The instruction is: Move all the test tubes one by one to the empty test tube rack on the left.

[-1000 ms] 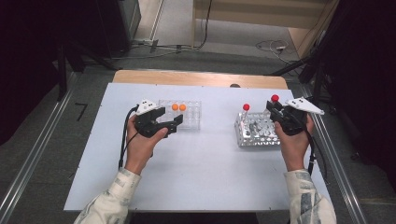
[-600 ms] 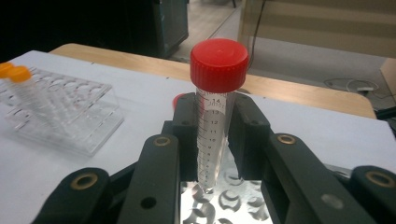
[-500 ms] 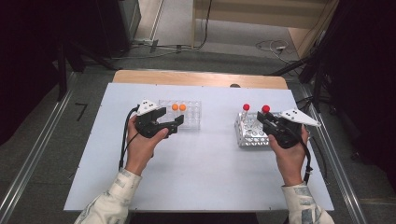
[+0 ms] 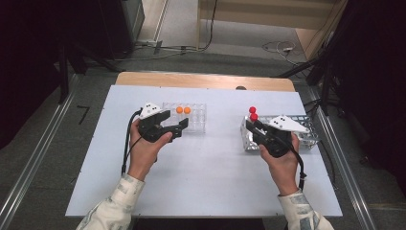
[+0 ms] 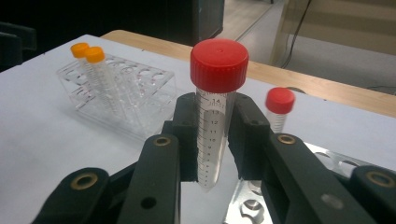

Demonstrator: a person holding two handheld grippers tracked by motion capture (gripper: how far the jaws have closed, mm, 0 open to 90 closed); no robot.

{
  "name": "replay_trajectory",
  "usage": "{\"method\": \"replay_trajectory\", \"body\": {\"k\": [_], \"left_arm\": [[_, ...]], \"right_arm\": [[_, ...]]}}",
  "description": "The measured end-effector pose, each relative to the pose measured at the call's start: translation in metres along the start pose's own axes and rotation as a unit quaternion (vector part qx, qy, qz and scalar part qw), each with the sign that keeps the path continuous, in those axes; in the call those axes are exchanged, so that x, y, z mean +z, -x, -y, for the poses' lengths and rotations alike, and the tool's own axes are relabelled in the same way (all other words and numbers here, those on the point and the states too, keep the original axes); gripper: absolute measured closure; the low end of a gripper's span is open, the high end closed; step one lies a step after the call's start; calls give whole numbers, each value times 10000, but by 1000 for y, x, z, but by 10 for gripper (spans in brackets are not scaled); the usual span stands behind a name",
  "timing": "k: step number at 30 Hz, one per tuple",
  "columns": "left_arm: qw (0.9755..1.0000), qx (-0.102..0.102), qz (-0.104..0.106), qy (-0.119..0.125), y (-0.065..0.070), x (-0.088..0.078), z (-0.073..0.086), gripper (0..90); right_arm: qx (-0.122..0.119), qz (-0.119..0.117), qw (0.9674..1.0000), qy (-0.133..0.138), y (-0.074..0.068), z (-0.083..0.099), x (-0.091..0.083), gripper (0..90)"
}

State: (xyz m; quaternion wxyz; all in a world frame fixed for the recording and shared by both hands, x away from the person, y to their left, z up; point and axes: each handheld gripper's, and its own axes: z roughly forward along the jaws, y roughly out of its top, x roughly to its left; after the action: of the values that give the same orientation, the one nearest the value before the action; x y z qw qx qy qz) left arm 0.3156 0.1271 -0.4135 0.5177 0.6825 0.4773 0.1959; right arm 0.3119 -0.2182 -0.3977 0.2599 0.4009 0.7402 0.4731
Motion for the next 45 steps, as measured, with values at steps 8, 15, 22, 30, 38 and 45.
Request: {"method": "replay_trajectory", "body": {"k": [8, 15, 22, 30, 38, 45], "left_arm": [[10000, -1, 22, 6, 2, 1, 0, 243], [10000, 31, 55, -12, 4, 0, 0, 243], [9999, 49, 108, -7, 7, 1, 1, 243], [9998, 86, 183, -1, 14, 2, 1, 245], [9981, 17, 619, -36, 25, 5, 0, 287], [9965, 346, 751, -135, 41, 8, 0, 375]], "right_arm": [[-139, -189, 9996, -144, -19, 3, 14, 710], [-211, -334, 9990, -193, -32, 4, 26, 710], [-257, -439, 9983, -269, -43, 6, 38, 710], [-274, -604, 9972, -334, -55, 9, 51, 710], [-389, -793, 9951, -434, -77, 10, 66, 710], [-486, -950, 9930, -501, -94, 8, 75, 710]]}}
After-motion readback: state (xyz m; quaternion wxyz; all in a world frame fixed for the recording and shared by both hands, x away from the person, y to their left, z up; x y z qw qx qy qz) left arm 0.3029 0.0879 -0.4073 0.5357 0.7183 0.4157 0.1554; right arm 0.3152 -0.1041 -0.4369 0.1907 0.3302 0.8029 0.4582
